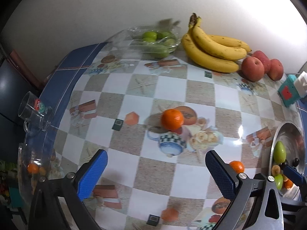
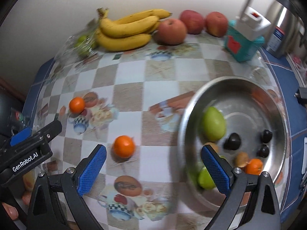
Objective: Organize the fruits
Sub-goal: 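Move both open tools back toward the loose tangerines on the table, then close the left tool on a tangerine while the right tool grasps another tangerine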
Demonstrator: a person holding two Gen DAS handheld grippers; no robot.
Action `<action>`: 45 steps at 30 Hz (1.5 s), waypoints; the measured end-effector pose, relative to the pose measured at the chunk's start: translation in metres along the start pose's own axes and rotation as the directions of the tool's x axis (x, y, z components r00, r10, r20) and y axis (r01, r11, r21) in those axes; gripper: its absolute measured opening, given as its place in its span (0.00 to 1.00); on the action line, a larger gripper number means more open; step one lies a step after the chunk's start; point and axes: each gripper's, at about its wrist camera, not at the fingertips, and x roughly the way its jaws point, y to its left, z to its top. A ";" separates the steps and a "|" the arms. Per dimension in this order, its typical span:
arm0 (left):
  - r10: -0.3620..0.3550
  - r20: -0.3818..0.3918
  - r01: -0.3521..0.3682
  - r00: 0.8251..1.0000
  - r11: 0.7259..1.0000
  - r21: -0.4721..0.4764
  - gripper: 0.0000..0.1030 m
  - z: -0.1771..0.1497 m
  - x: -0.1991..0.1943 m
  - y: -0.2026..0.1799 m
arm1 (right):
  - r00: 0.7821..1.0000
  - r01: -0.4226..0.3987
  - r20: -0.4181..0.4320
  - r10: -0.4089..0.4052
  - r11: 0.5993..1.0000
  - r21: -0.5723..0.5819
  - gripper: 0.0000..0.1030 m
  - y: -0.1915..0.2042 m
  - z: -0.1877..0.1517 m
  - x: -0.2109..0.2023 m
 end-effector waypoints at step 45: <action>-0.139 0.061 0.135 0.988 0.989 0.055 0.93 0.041 0.066 -0.007 | 0.997 0.017 -0.080 -0.022 0.998 -0.067 0.37 0.046 -0.002 0.070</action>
